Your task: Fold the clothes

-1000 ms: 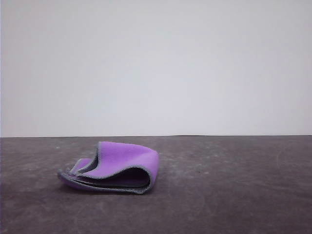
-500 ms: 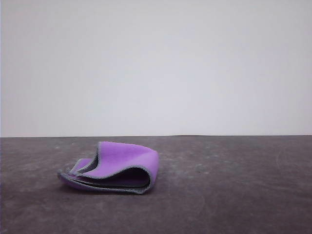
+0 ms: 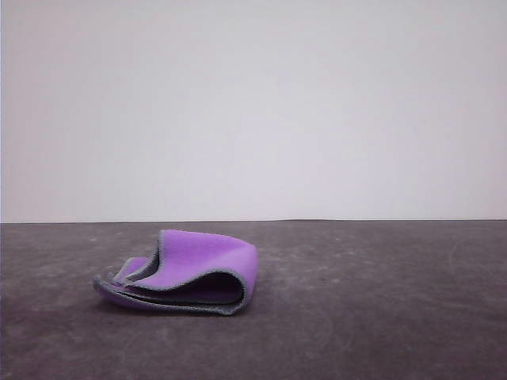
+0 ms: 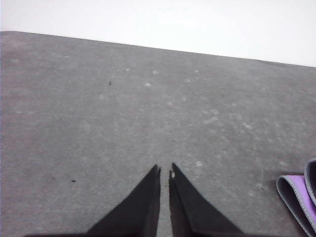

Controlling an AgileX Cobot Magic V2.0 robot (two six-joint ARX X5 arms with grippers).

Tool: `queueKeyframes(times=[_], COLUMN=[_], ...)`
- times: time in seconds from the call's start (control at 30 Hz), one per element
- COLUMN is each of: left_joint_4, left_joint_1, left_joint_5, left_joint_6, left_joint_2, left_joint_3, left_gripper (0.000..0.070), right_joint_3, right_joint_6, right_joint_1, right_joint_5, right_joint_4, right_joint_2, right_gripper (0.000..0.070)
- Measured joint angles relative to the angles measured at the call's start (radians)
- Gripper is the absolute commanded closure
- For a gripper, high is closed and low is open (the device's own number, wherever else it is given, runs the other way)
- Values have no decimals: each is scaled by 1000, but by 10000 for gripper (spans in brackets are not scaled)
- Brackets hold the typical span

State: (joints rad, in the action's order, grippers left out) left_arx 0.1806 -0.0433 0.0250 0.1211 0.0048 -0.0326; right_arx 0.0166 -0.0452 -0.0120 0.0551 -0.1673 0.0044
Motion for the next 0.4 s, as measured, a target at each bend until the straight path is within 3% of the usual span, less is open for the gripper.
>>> queueKeyframes(times=[0.4], left_joint_4=[0], left_joint_1=[0], left_joint_5=[0], left_joint_6=[0], left_joint_2=[0], left_joint_3=[0], left_gripper=[683], right_joint_3=[0], right_joint_6=[0], right_joint_1=[0], right_joint_5=[0], right_joint_4=[0], right_joint_2=[0], right_gripper=[691])
